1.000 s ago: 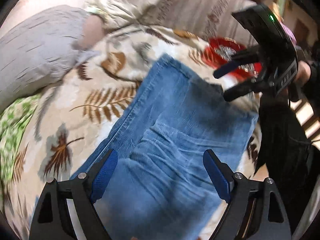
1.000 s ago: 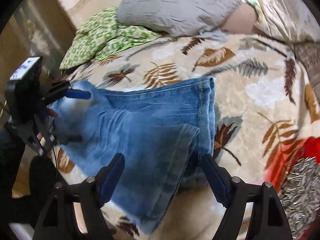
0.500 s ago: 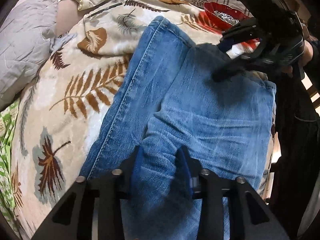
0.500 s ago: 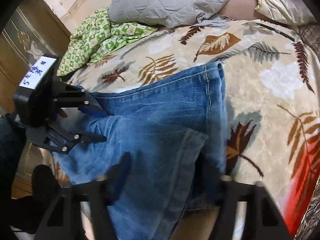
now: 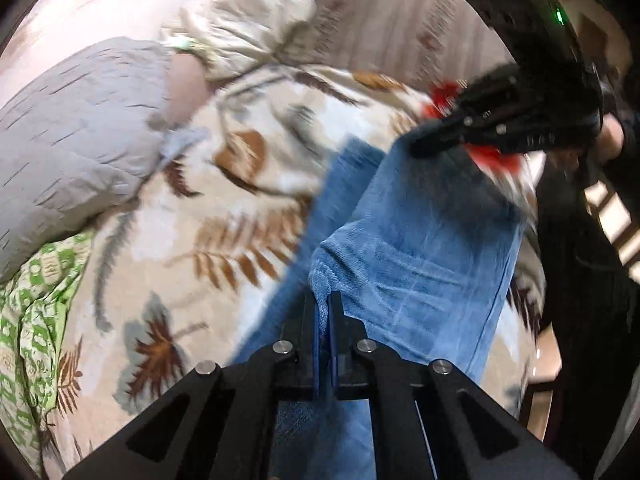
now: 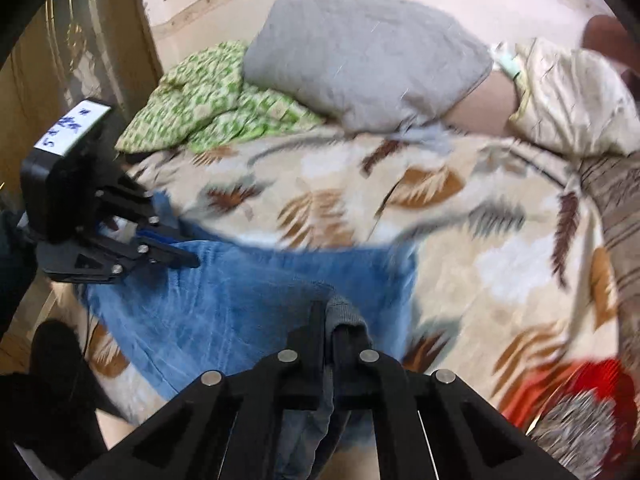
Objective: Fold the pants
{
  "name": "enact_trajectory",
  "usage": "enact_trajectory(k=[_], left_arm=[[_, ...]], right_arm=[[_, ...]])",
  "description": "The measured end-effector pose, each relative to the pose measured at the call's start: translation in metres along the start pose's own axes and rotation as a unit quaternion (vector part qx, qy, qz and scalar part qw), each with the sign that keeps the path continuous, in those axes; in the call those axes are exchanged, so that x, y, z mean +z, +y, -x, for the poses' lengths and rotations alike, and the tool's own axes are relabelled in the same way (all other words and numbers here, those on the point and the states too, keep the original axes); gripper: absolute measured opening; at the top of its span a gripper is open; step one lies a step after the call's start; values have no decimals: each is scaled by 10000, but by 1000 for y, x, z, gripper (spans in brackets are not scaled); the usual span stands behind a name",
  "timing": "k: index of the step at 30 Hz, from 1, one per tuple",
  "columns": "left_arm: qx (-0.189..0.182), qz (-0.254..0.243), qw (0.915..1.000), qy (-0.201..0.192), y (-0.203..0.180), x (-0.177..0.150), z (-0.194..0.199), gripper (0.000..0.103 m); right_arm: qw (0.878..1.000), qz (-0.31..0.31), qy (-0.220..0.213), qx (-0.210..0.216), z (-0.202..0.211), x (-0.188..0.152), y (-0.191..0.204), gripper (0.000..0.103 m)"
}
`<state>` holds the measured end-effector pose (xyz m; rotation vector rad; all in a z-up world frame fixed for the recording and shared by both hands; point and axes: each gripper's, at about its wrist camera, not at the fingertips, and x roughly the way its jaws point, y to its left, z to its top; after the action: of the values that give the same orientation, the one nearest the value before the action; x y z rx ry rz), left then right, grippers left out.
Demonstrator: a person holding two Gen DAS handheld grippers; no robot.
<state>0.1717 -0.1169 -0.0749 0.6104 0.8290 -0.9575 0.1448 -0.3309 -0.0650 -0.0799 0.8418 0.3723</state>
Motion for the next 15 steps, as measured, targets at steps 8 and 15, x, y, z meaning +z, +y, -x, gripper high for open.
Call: enact_trajectory(k=[8,15], left_arm=[[240,444,9955,801,17,-4,-73,5],[452,808,9929,743,16,-8,-58,96]], right_arm=[[9960,-468,757,-119,-73,18,-29,3],[9918,-1034,747,69,-47,11,-44,39]])
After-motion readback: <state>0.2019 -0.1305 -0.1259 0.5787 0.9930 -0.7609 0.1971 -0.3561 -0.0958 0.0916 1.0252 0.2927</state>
